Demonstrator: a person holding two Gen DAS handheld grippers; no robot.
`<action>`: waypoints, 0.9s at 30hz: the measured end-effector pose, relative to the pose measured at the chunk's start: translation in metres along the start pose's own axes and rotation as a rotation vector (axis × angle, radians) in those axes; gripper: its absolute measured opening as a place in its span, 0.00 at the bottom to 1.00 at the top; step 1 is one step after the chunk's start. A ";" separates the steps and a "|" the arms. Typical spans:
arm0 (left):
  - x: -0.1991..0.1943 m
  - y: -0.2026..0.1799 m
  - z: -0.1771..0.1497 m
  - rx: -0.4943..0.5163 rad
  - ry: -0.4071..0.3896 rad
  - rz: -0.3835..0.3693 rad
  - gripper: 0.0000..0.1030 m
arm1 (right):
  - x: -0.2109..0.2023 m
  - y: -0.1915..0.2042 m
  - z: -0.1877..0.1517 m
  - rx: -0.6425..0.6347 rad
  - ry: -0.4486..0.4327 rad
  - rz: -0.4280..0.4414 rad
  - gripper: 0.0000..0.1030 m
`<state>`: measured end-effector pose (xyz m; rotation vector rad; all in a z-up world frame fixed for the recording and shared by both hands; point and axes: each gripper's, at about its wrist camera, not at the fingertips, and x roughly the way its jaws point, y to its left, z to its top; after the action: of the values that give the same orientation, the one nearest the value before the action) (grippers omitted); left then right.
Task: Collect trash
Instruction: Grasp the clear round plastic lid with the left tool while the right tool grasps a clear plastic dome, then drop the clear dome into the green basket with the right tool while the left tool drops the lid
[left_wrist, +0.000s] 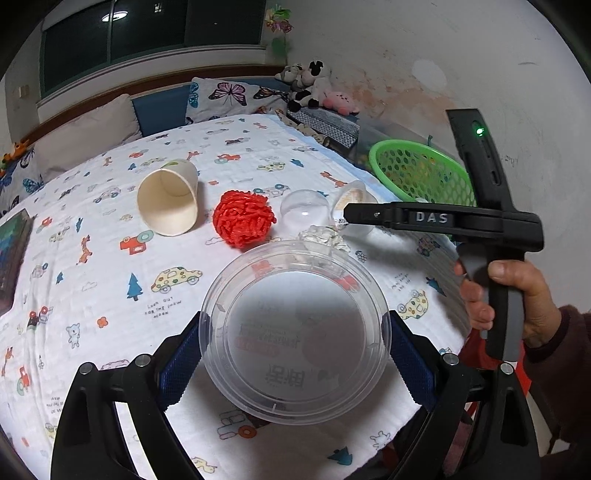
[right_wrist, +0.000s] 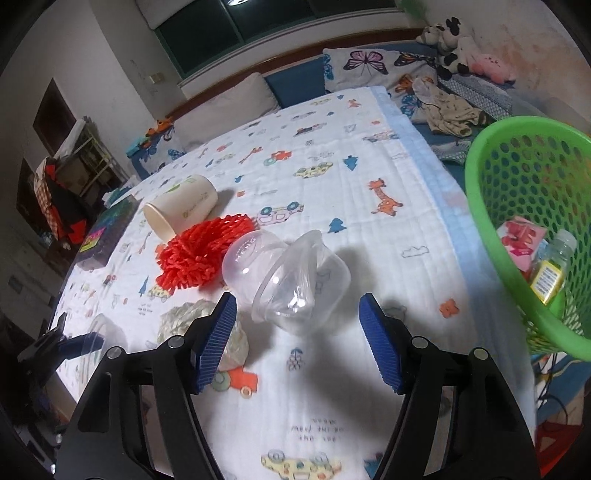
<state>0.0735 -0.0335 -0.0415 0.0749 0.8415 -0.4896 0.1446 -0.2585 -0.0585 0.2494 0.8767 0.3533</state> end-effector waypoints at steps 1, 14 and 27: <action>0.000 0.002 0.000 -0.004 0.000 -0.001 0.87 | 0.003 -0.001 0.001 0.007 0.003 -0.002 0.64; 0.000 0.005 0.007 -0.020 -0.007 -0.007 0.87 | -0.011 -0.017 -0.002 0.037 -0.025 -0.026 0.52; 0.005 -0.029 0.047 0.024 -0.035 -0.059 0.87 | -0.074 -0.062 0.000 0.084 -0.132 -0.096 0.51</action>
<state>0.0965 -0.0730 -0.0103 0.0641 0.8055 -0.5550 0.1133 -0.3446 -0.0283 0.3037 0.7709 0.2090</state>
